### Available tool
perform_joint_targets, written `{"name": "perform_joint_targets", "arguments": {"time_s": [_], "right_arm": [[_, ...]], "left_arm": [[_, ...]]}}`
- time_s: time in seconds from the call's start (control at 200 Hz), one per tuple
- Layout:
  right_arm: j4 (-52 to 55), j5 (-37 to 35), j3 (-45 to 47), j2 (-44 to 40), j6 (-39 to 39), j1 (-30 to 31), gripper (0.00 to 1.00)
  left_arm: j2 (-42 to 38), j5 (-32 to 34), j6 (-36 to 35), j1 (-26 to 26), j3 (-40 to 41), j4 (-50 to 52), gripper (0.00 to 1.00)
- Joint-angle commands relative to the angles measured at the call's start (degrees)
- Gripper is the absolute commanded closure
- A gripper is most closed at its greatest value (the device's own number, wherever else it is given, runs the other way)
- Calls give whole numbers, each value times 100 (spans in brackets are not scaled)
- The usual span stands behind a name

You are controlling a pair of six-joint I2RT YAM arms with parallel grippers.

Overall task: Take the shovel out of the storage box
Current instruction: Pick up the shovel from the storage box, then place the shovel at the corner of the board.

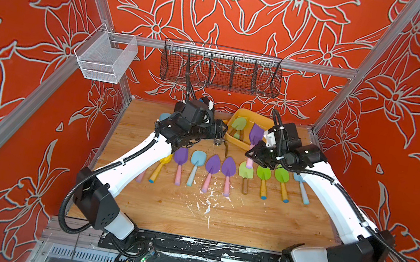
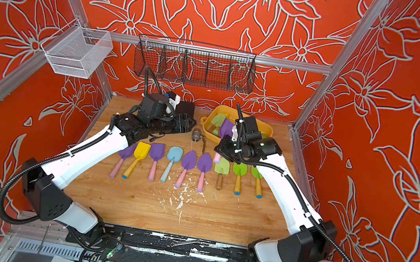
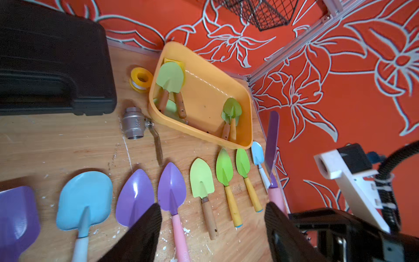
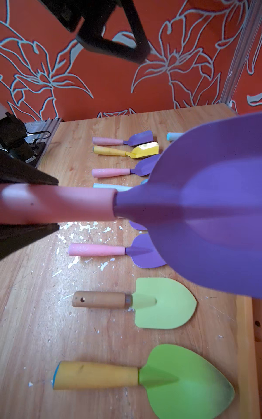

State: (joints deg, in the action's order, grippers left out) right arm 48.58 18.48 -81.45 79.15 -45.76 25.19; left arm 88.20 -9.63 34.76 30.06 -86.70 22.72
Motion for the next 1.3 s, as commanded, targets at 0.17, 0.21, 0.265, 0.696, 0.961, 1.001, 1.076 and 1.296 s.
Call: {"name": "perform_joint_targets", "arguments": {"time_s": [0.17, 0.21, 0.265, 0.696, 0.961, 1.001, 1.076, 1.296], "right_arm": [[23, -287, 230, -269, -405, 326, 100], [50, -308, 234, -267, -399, 363, 100], [61, -315, 240, -260, -379, 418, 100], [69, -320, 276, -312, -388, 502, 100], [65, -292, 270, -337, -416, 616, 100], [75, -284, 269, -331, -400, 621, 100], [76, -284, 261, -356, -385, 643, 100], [102, -373, 283, -398, -224, 635, 100]], "left_arm": [[549, -639, 321, 264, -412, -734, 27], [606, -767, 296, 335, -439, -883, 27], [687, -1012, 296, 415, -461, -1048, 27], [1217, -1202, -94, 729, -742, -415, 38], [1704, -892, -410, 729, -1254, 72, 61], [1762, -884, -431, 729, -1294, 92, 69], [1801, -908, -442, 725, -1315, 58, 79], [1645, -996, -610, 709, -1198, 12, 100]]}}
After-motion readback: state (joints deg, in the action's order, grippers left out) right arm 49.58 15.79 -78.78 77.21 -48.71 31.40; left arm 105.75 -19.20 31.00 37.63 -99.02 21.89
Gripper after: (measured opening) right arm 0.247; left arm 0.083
